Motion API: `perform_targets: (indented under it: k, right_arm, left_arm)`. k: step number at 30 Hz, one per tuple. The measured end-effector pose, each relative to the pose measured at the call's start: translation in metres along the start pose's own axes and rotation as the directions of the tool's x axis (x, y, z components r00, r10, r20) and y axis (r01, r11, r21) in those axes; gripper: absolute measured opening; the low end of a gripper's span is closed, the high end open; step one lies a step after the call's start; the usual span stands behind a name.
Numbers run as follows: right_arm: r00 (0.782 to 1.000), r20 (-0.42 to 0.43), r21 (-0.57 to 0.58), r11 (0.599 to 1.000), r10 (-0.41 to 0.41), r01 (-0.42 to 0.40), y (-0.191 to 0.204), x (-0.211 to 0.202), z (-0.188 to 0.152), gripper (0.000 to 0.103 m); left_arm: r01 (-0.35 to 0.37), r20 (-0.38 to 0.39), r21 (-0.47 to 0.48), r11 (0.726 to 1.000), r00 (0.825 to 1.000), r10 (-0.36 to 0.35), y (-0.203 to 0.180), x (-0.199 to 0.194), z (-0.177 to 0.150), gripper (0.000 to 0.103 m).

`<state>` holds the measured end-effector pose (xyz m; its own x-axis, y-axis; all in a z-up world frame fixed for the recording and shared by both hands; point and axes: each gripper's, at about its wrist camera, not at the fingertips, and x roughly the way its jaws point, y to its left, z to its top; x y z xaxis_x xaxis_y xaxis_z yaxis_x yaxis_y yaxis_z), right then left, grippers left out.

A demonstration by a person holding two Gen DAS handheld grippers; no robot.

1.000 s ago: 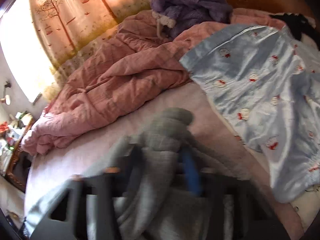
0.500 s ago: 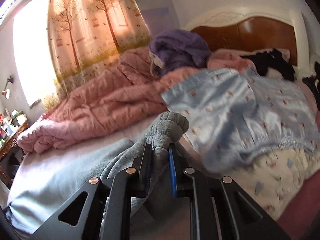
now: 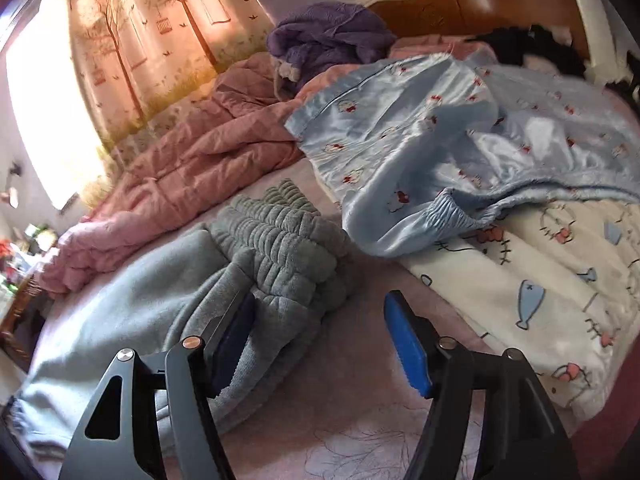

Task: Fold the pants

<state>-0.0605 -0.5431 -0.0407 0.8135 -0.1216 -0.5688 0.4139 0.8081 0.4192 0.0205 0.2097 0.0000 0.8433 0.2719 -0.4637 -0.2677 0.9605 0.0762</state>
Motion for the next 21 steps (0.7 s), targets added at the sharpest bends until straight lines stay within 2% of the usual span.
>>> perform_targets:
  k: [2,4,7,8,10,12,15,16,17,19,20,21]
  right_arm:
    - [0.995,-0.079,0.063,0.996,0.068,-0.063,-0.008,0.02,0.005,0.068]
    - [0.988,-0.1,0.115,0.987,0.122,-0.11,-0.013,0.035,0.009,0.068]
    - [0.986,-0.096,0.122,0.985,0.137,-0.125,-0.008,0.046,0.014,0.074]
    - [0.987,-0.097,0.125,0.985,0.131,-0.118,-0.006,0.048,0.017,0.073]
    - [0.994,-0.078,0.086,0.993,0.082,-0.075,0.002,0.044,0.022,0.042]
    - [0.997,-0.007,0.021,0.996,0.082,-0.082,0.014,0.021,0.025,0.036]
    - [0.988,0.126,-0.062,0.995,0.089,-0.082,0.027,-0.019,0.024,0.034]
    - [0.988,0.14,-0.072,0.996,0.067,-0.057,0.029,-0.023,0.02,0.034]
    - [0.992,0.125,-0.069,0.997,0.033,-0.025,0.027,-0.019,0.016,0.034]
    - [0.998,-0.016,-0.021,0.998,-0.054,0.054,0.006,0.022,0.005,0.034]
    - [0.994,-0.086,0.017,0.998,-0.066,0.068,-0.005,0.039,0.0,0.035]
    - [0.997,-0.067,0.052,0.998,-0.031,0.035,-0.012,0.039,-0.002,0.036]
  left_arm:
    - [0.018,0.058,0.045,0.999,0.998,-0.021,-0.02,-0.021,-0.002,0.055]
    - [0.05,0.089,0.066,0.997,0.994,-0.055,-0.038,-0.036,-0.005,0.057]
    - [0.113,0.067,0.064,0.992,0.991,-0.117,-0.063,-0.045,-0.01,0.057]
    - [0.135,0.056,0.06,0.989,0.989,-0.139,-0.07,-0.046,-0.013,0.057]
    - [0.164,0.052,0.064,0.984,0.985,-0.167,-0.083,-0.049,-0.016,0.057]
    - [0.173,0.065,0.077,0.982,0.982,-0.178,-0.095,-0.056,-0.017,0.057]
    - [0.205,0.082,0.082,0.975,0.974,-0.212,-0.103,-0.068,-0.016,0.057]
    - [0.213,0.082,0.083,0.973,0.972,-0.22,-0.104,-0.07,-0.015,0.057]
    - [0.215,0.08,0.083,0.973,0.972,-0.222,-0.106,-0.071,-0.017,0.057]
    - [0.218,0.057,0.086,0.972,0.973,-0.223,-0.11,-0.067,-0.022,0.057]
    - [0.218,0.031,0.091,0.972,0.975,-0.222,-0.112,-0.062,-0.026,0.057]
    - [0.214,0.009,0.088,0.973,0.976,-0.216,-0.113,-0.057,-0.03,0.057]
